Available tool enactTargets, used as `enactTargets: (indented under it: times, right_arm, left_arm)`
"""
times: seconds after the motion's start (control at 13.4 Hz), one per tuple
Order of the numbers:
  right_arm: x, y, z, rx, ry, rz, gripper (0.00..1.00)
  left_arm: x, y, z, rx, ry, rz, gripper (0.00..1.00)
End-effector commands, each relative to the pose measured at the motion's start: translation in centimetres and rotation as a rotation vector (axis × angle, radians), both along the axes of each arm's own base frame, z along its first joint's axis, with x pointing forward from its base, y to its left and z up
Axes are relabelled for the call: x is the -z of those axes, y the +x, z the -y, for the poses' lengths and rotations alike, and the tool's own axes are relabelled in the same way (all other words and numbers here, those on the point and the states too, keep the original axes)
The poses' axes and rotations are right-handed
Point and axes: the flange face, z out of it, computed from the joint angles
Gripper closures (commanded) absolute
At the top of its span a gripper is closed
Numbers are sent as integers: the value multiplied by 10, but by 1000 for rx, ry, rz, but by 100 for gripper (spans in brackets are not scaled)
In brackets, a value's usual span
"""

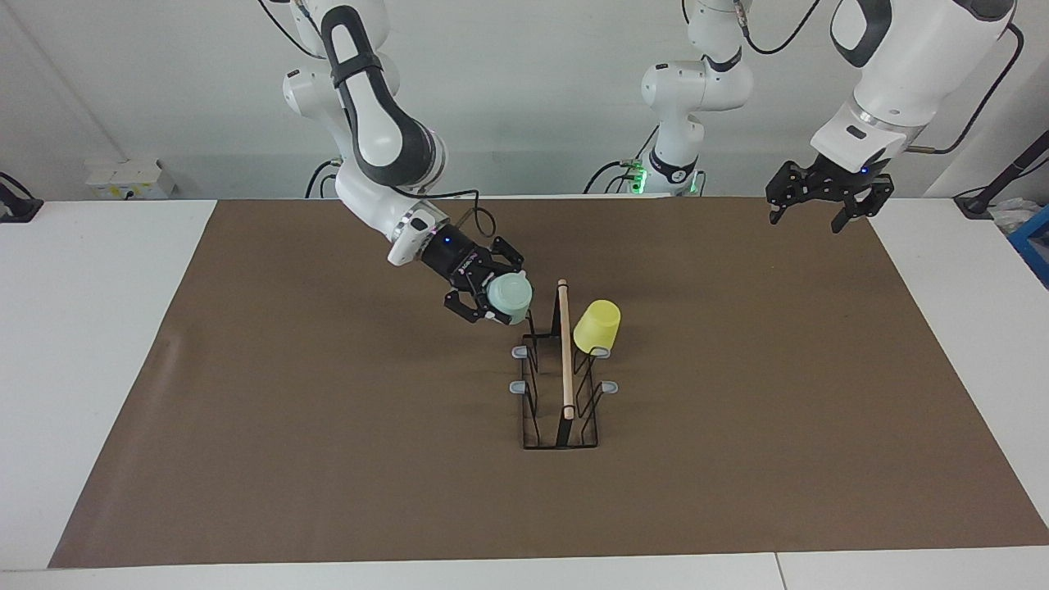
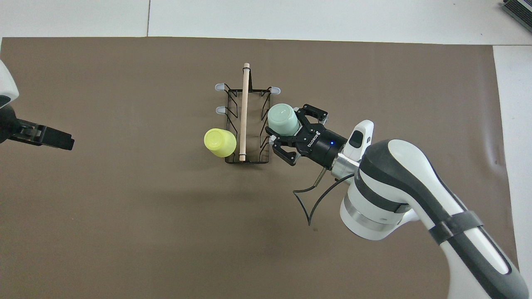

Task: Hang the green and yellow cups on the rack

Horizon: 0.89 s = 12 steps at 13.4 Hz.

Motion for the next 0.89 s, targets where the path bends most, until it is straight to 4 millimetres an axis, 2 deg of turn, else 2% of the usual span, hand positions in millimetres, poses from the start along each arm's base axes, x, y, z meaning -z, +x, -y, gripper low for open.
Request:
enactTargets:
  times: [0.0,0.37,0.82]
  right_arm:
    - [15,-2,-17,-7,32,-7,41]
    - [17,-3,-21,-11,40,-9,41]
    - [32,-2,-22,-15,37,9,41]
  left_arm:
    - [-4,-5,0,-9,-9,-6,0]
    - [-4,-5,0,-9,-9,-6,0]
    - [-4,-5,0,-9,-9,-6,0]
